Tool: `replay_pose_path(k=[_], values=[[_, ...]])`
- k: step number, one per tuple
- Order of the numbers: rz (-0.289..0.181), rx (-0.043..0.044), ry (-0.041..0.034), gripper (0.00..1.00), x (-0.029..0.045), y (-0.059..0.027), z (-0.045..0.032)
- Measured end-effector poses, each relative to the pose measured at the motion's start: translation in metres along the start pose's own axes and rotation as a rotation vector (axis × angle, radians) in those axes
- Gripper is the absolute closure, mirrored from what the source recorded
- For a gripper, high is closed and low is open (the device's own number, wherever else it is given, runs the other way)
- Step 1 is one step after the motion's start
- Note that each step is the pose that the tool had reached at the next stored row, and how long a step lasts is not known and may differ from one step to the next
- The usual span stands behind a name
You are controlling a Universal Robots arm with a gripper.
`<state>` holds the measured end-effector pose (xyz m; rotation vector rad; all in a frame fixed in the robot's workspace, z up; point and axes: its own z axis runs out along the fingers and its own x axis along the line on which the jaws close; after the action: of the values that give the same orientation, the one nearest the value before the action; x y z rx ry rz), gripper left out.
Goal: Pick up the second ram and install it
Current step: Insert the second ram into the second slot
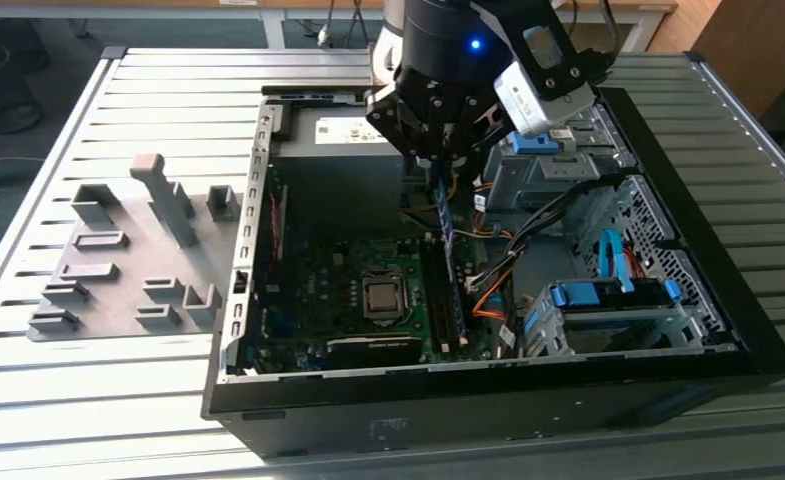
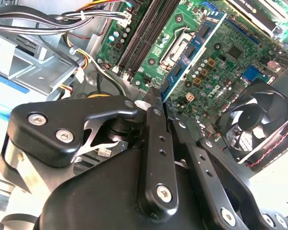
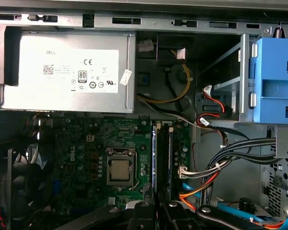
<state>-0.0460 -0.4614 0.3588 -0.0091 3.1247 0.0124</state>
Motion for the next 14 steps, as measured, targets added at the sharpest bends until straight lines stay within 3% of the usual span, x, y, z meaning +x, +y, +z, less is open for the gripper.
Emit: replay_pose_path(k=[6,10,14], values=[[0.0,-0.0011,0.0032,0.86,-0.0003,0.0,0.0],[0.0,-0.0076,0.02,0.86,-0.0025,0.0,0.0009],[0.0,-0.0075,0.028,0.86,-0.0039,0.0,0.0056]])
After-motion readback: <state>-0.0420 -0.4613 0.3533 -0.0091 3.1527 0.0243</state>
